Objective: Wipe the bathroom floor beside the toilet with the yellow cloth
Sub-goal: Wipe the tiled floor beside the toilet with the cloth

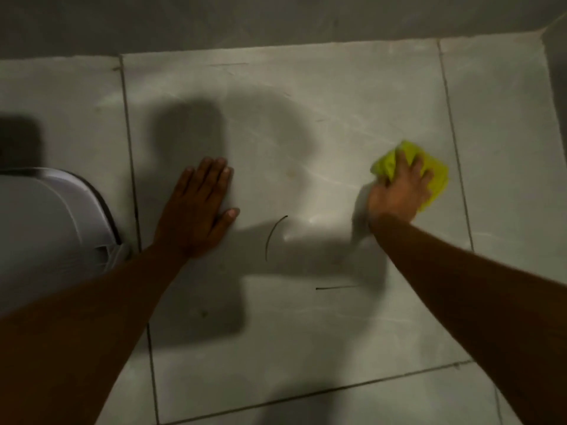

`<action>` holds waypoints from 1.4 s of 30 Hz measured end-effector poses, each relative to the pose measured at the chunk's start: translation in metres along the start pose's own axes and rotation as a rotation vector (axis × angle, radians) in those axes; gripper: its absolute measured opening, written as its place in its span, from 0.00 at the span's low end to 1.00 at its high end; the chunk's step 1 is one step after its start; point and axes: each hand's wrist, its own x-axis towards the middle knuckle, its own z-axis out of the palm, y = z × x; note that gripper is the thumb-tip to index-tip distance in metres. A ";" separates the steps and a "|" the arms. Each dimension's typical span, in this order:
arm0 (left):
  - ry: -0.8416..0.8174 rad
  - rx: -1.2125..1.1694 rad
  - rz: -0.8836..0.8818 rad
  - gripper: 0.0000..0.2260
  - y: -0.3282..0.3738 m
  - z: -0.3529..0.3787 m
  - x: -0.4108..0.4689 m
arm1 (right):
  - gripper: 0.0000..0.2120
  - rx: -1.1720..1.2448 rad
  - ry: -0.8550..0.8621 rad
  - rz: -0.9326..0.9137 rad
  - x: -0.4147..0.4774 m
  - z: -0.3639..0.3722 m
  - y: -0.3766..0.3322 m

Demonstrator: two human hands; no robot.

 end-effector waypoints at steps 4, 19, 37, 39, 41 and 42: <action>-0.016 -0.016 0.002 0.32 0.002 -0.003 0.001 | 0.30 -0.162 -0.218 -0.727 -0.017 0.021 -0.023; -0.034 -0.041 -0.043 0.32 0.002 -0.007 -0.001 | 0.29 -0.165 -0.460 -1.000 -0.018 -0.001 0.008; -0.011 -0.036 -0.024 0.32 0.001 -0.004 0.000 | 0.31 -0.211 -0.492 -1.104 -0.122 0.032 -0.013; 0.006 -0.047 -0.024 0.32 0.001 -0.003 0.000 | 0.31 -0.249 -0.530 -1.221 -0.121 0.014 0.018; 0.027 -0.041 -0.024 0.32 -0.002 0.000 0.000 | 0.30 -0.196 -0.472 -1.050 -0.103 0.009 0.015; 0.034 -0.038 -0.014 0.32 -0.002 0.002 0.000 | 0.30 -0.176 -0.414 -0.922 -0.096 0.014 0.002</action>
